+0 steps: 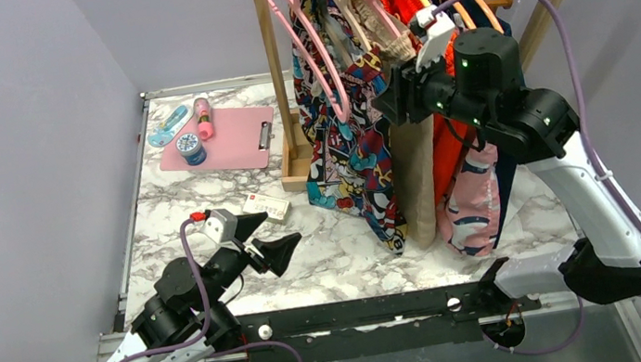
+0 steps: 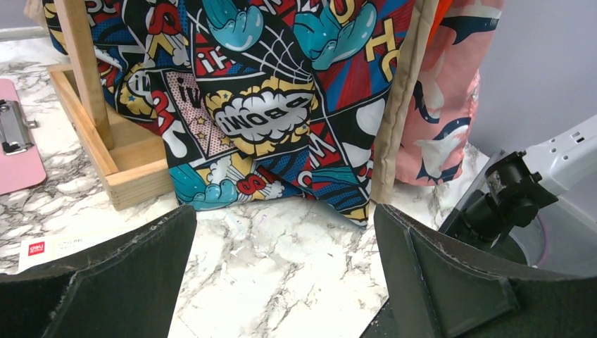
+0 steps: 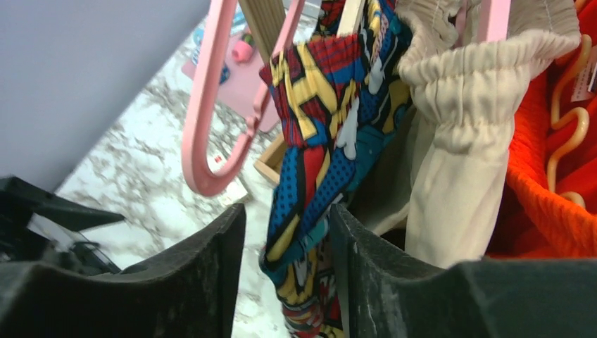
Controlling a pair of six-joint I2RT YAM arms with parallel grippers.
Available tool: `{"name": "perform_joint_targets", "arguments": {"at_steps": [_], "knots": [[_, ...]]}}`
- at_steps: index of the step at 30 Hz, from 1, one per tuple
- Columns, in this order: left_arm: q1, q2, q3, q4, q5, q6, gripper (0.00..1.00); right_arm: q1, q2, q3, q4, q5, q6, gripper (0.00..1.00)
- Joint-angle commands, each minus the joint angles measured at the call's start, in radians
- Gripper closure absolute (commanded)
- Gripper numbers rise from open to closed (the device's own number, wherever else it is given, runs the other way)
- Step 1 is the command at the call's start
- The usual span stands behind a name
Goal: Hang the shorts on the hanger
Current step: Place the hanger at the clothesline, then reset both arms
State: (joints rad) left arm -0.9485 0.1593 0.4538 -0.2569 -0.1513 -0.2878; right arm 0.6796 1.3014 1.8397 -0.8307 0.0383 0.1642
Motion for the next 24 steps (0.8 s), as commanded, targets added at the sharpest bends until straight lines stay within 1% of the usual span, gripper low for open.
{"name": "perform_joint_targets", "arguments": {"at_steps": [1,3,4,5,6,10,15,17,19,22,23,24], "knots": [[0.001,0.009,-0.003,0.006,-0.028,0.004,0.01,0.003,-0.09,-0.075,0.048,-0.025,0.005,0.43],[0.001,0.011,-0.001,0.0,-0.043,-0.001,0.01,0.003,-0.147,-0.138,0.111,-0.016,0.004,0.35],[0.001,0.012,-0.001,0.0,-0.054,-0.005,0.01,0.003,-0.185,-0.173,0.133,0.006,0.012,0.25],[0.001,0.014,-0.001,-0.004,-0.062,-0.009,0.01,0.003,-0.211,-0.204,0.151,0.028,0.013,0.2],[0.001,0.016,0.001,-0.005,-0.071,-0.012,0.01,0.003,-0.237,-0.232,0.161,0.047,0.008,0.17],[0.0,0.041,0.008,-0.017,-0.109,-0.032,0.01,0.002,-0.292,-0.304,0.155,0.078,0.008,0.13],[0.001,0.1,0.024,-0.035,-0.146,-0.06,0.01,0.003,-0.338,-0.397,0.182,0.054,0.054,0.12],[0.001,0.128,0.035,-0.049,-0.181,-0.089,0.01,0.003,-0.355,-0.443,0.2,0.051,0.078,0.12],[0.001,0.16,0.057,-0.09,-0.254,-0.132,0.01,0.003,-0.37,-0.469,0.208,0.076,0.096,0.12],[0.0,0.218,0.099,-0.176,-0.386,-0.212,0.01,0.003,-0.401,-0.503,0.218,0.164,0.144,0.09],[0.001,0.238,0.111,-0.199,-0.426,-0.235,0.01,0.003,-0.418,-0.521,0.23,0.189,0.155,0.08],[0.001,0.257,0.121,-0.225,-0.462,-0.258,0.01,0.003,-0.436,-0.539,0.244,0.204,0.163,0.02]]}}
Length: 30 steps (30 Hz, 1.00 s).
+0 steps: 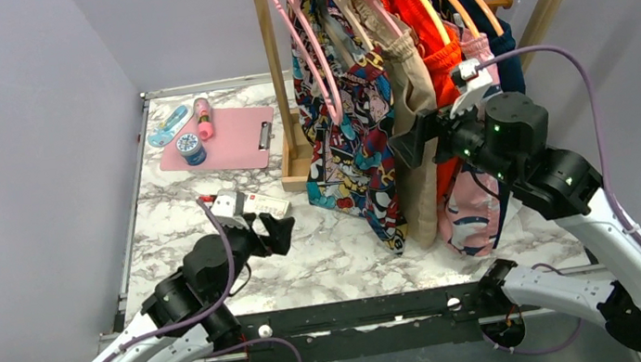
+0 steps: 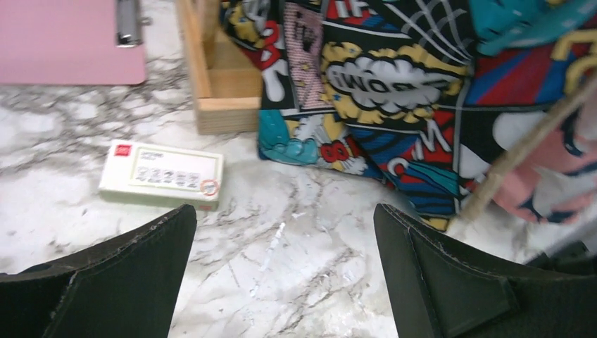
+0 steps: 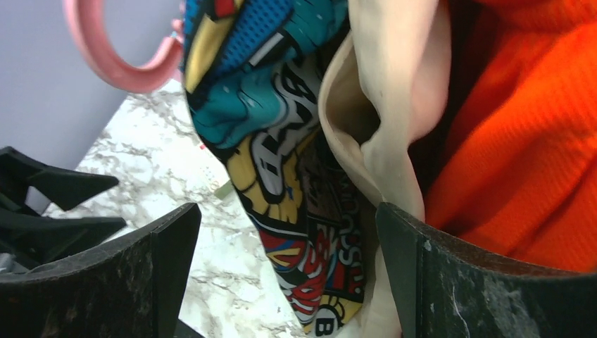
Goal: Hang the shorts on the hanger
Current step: Reset both arms
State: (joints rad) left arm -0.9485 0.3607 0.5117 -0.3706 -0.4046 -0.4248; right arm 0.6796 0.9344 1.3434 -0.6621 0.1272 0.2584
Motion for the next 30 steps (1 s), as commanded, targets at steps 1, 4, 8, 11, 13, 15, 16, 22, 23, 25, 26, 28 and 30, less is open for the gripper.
{"name": "perform_joint_targets", "arguments": {"at_steps": [1,4,8,11,13,15,16,22,23,25,26,28,30], "knots": [[0.0,0.078,0.075,-0.135,-0.239,-0.15,0.01,0.003,-0.083,-0.059,0.088,0.126,0.076,0.0],[0.001,0.15,0.115,-0.216,-0.316,-0.246,0.01,0.003,-0.101,-0.076,0.083,0.173,0.138,0.0],[0.001,0.26,0.181,-0.326,-0.347,-0.381,0.01,0.003,-0.013,0.006,-0.064,0.201,0.2,0.0],[0.0,0.322,0.223,-0.381,-0.338,-0.432,0.01,0.003,0.019,0.033,-0.097,0.138,0.169,0.0],[0.001,0.334,0.236,-0.397,-0.336,-0.46,0.01,0.003,-0.005,0.016,-0.07,0.094,0.134,0.0],[0.0,0.312,0.23,-0.396,-0.342,-0.503,0.01,0.003,-0.048,-0.029,-0.011,0.022,0.08,0.0],[0.0,0.293,0.225,-0.394,-0.341,-0.526,0.01,0.003,-0.067,-0.061,0.025,-0.023,0.054,0.0],[0.001,0.21,0.257,-0.361,-0.275,-0.333,0.01,0.003,-0.223,-0.222,0.17,-0.21,-0.001,0.0],[0.001,0.195,0.261,-0.346,-0.26,-0.27,0.01,0.003,-0.248,-0.258,0.182,-0.197,-0.002,0.0],[0.0,0.146,0.237,-0.319,-0.271,-0.217,0.01,0.003,-0.295,-0.337,0.197,-0.143,0.011,0.0],[0.0,0.111,0.217,-0.298,-0.292,-0.207,0.01,0.003,-0.317,-0.364,0.197,-0.106,0.028,0.0],[0.001,0.05,0.189,-0.279,-0.327,-0.21,0.01,0.003,-0.356,-0.403,0.19,-0.019,0.064,0.0],[0.001,0.002,0.18,-0.276,-0.342,-0.209,0.01,0.003,-0.388,-0.424,0.183,0.068,0.095,0.0]]}}
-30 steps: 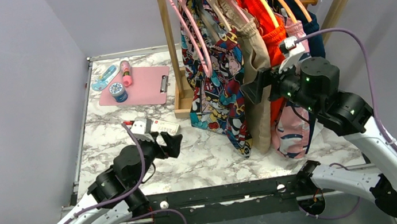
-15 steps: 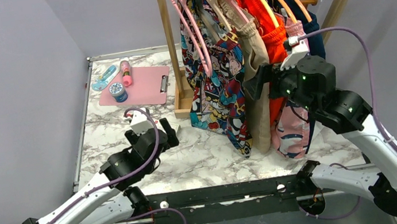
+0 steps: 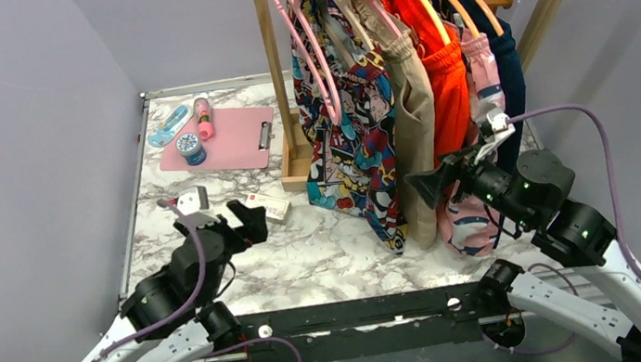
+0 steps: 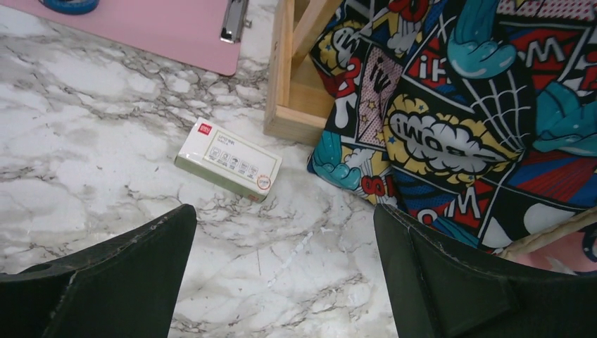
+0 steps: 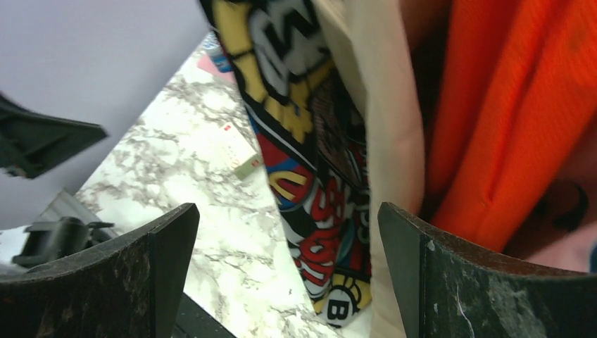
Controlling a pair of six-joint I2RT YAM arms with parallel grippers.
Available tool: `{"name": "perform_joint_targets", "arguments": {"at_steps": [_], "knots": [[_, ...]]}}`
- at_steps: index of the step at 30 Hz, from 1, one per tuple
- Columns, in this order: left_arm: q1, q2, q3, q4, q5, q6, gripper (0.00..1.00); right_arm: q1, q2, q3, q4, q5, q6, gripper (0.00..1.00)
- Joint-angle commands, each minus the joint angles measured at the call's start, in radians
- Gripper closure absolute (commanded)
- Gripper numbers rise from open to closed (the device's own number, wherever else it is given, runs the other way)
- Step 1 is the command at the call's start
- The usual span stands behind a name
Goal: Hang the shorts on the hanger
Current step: Reset both arms
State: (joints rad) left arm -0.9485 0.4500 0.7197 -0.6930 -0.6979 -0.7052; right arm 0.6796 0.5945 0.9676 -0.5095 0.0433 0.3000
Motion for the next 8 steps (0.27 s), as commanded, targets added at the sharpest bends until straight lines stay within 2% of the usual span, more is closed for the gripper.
{"name": "perform_joint_targets", "arguments": {"at_steps": [1,4,8], "knots": [[0.001,-0.1,-0.03,0.046,-0.06,0.07,0.01,0.003,-0.06,-0.053,0.028,0.186,0.061,0.0],[0.001,-0.098,-0.027,0.036,-0.097,0.048,0.01,0.003,-0.08,-0.062,0.027,0.253,0.071,0.0],[0.001,0.019,0.038,-0.086,-0.188,-0.076,0.01,0.003,-0.069,-0.059,0.029,0.272,0.075,0.0]]}}
